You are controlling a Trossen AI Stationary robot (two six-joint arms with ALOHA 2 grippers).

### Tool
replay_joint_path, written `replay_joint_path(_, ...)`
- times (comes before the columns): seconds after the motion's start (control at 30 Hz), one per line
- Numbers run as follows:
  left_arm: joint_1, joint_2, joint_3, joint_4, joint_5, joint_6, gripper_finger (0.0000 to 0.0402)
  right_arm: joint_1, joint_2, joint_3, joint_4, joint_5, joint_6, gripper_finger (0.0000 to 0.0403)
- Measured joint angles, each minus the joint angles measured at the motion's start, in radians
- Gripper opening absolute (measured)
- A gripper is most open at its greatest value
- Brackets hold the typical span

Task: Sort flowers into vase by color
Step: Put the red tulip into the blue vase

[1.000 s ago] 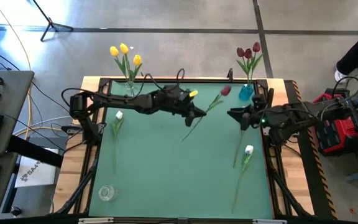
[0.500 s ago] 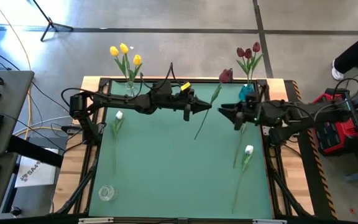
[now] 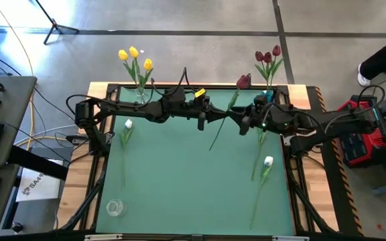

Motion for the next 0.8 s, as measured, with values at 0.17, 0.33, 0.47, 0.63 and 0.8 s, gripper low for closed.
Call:
replay_joint_path(0.17,0.000,0.000,0.000,-0.003,0.000,0.002,0.0000,-0.044,0.041,0.000,0.022,-0.035,0.001,0.0166)
replay_joint_path(0.33,0.001,0.001,0.000,-0.008,0.003,0.002,0.0000,-0.057,0.062,0.001,0.055,-0.047,0.001,0.0126)
replay_joint_path(0.47,0.000,0.001,0.000,-0.006,-0.003,0.002,0.0000,-0.057,0.060,0.001,0.067,-0.026,-0.004,0.0048)
replay_joint_path(0.63,0.001,0.002,0.000,-0.006,-0.017,0.032,0.0011,-0.056,0.057,0.001,0.060,0.007,-0.038,0.0016)
replay_joint_path(0.8,0.007,0.001,0.000,-0.106,-0.028,0.055,0.0064,-0.068,0.055,0.001,0.013,0.080,-0.087,0.0005)
